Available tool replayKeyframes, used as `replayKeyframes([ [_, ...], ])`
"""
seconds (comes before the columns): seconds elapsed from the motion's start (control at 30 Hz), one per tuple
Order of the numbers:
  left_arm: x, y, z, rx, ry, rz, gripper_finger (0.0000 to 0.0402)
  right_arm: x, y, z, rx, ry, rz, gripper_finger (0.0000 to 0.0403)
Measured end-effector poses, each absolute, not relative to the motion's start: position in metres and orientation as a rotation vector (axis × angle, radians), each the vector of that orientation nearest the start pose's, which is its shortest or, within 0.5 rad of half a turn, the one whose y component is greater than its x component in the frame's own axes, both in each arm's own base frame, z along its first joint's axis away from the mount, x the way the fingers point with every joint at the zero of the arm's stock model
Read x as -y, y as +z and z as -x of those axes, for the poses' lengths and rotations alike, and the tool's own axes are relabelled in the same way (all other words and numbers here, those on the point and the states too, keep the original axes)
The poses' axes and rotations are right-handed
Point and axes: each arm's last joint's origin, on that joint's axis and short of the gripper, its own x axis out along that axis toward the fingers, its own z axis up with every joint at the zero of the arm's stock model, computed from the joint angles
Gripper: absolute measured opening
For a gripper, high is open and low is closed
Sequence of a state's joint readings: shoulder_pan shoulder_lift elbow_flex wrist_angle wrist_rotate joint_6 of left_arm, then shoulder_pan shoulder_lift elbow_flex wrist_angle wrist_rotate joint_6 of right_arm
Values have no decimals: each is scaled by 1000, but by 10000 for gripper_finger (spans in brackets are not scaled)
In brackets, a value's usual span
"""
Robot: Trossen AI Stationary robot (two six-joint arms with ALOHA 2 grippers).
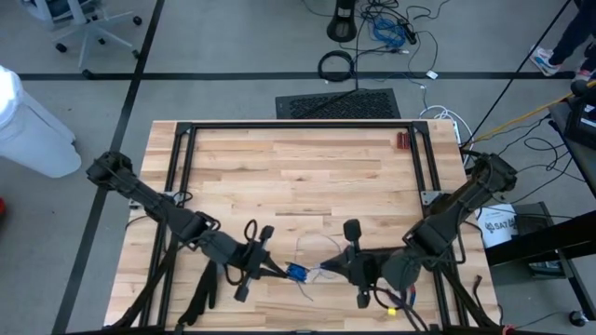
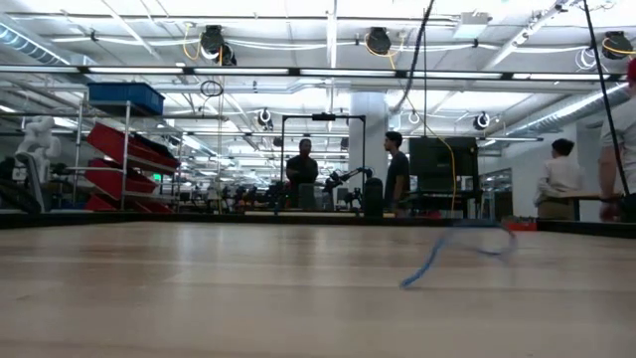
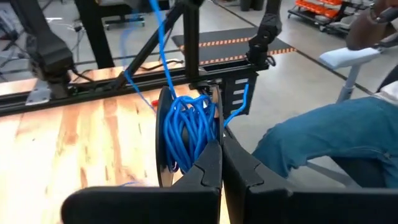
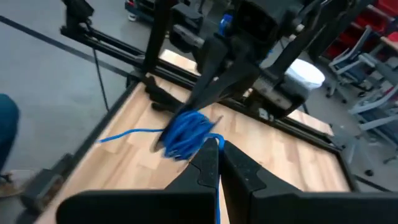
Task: Coil cords
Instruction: Coil the blue wire onto the black spool
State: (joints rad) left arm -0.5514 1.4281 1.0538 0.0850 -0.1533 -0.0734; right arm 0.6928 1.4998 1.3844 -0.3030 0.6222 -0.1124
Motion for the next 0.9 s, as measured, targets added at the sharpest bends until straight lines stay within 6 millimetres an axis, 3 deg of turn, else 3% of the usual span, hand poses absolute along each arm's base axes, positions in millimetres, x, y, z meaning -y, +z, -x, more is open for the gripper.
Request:
replayKeyframes([
  [0.43, 161, 301, -294, -221, -487, -51, 0, -182, 366, -292, -259, 244, 398, 0],
  [0.9, 164, 308, -294, -142, -557, -76, 0, -161, 348, -329, -263, 351, 347, 0],
])
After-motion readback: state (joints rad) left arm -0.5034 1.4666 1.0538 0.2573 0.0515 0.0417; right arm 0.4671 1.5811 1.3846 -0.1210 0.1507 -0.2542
